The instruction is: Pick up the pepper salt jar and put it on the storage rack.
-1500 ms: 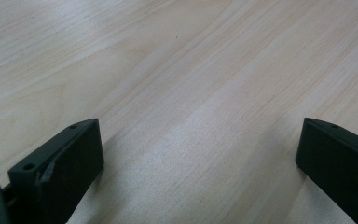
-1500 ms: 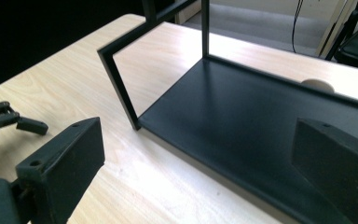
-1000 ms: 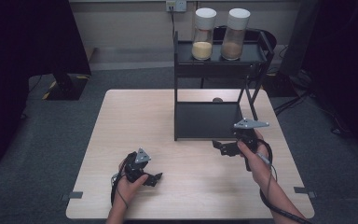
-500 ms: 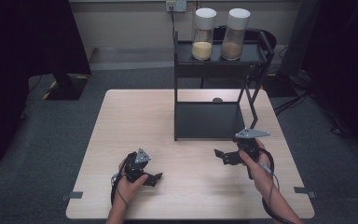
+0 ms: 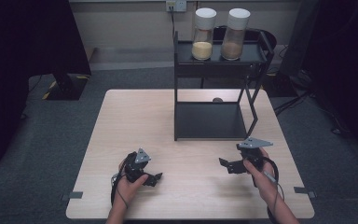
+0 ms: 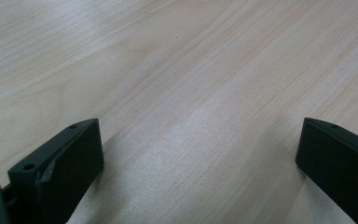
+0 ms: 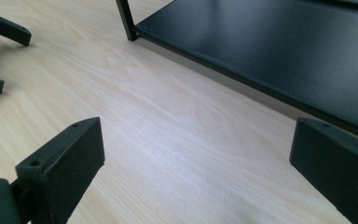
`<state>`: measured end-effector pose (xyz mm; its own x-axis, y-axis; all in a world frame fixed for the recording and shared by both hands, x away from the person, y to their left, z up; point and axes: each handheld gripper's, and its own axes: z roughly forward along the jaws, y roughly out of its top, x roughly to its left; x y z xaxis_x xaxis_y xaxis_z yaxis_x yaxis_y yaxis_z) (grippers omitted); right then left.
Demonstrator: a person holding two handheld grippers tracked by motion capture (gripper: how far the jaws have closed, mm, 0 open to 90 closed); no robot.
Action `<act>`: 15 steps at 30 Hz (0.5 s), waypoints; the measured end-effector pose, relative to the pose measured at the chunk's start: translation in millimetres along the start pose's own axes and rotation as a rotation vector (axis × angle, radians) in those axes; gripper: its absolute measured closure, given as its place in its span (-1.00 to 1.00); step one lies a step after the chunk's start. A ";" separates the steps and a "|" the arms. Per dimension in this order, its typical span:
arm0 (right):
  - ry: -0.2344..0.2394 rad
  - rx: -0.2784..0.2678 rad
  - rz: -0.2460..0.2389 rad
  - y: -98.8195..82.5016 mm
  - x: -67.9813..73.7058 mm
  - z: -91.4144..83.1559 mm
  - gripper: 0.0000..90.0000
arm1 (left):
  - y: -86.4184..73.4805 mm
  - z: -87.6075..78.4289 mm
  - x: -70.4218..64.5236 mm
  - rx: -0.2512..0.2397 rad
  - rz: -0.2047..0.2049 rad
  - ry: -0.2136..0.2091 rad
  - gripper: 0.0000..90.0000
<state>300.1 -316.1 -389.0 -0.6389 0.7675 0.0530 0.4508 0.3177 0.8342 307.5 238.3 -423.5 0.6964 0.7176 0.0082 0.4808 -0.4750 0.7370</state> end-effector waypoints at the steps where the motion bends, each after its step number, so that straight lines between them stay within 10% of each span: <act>1: -0.003 0.003 -0.001 -1.4 -0.1 -0.7 -0.95 | 0.0 0.0 0.0 0.000 0.000 0.000 -1.00; 15: -0.027 0.018 0.006 -24.6 -6.8 -14.4 -0.95 | 0.0 0.0 -0.1 0.000 0.000 0.000 -1.00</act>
<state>284.3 -337.2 -402.0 -0.6193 0.7839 0.0434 0.4660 0.3225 0.8239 307.4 238.3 -423.5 0.6961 0.7179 0.0081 0.4810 -0.4747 0.7371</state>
